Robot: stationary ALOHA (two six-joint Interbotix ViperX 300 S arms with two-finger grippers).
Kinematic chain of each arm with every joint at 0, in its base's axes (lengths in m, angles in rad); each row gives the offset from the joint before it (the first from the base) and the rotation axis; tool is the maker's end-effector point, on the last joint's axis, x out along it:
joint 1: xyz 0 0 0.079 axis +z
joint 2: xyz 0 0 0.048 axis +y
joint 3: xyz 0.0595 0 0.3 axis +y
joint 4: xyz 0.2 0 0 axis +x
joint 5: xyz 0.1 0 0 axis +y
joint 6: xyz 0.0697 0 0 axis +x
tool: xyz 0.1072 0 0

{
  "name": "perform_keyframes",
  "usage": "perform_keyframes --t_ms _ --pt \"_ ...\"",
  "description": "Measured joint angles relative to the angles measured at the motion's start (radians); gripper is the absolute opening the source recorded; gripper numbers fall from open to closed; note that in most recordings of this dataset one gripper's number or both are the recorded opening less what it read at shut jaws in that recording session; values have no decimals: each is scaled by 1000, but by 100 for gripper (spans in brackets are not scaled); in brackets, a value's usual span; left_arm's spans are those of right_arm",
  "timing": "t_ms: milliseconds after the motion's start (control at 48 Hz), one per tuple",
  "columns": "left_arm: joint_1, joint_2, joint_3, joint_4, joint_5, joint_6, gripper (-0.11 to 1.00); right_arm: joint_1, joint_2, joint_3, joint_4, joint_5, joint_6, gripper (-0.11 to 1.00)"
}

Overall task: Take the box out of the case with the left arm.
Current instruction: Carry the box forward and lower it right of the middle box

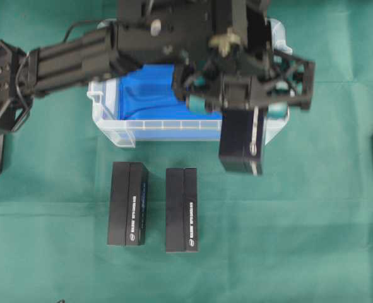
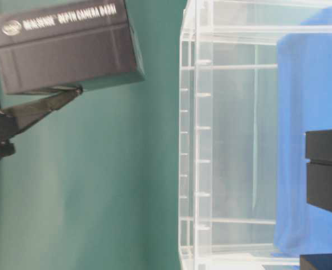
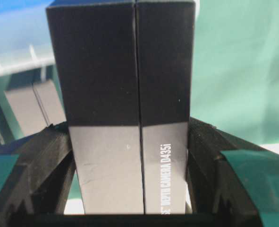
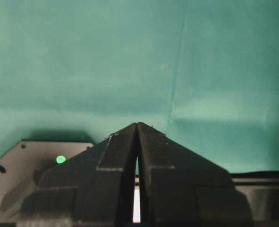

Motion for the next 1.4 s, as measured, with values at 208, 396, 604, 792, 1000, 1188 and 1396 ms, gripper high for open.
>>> perform_keyframes --t_ms 208,396,604,792,1000,1188,1396 --pt "-75 -3 0 0 2 -75 48 0 0 0 0 -2 0 0" --pt "-126 -8 2 0 0 -118 48 0 5 0 0 0 2 0" --pt "-135 -11 8 29 -3 -118 48 0 11 0 0 -2 2 0" --pt "-141 -48 104 41 -26 -121 48 0 11 0 0 0 2 0" --pt "-160 -110 314 43 -189 -124 48 0 12 0 0 -2 2 0" --pt "-172 -187 580 43 -390 -183 48 0 11 0 0 0 2 0" --pt "-173 -264 836 43 -623 -256 48 0 12 0 -2 0 2 0"
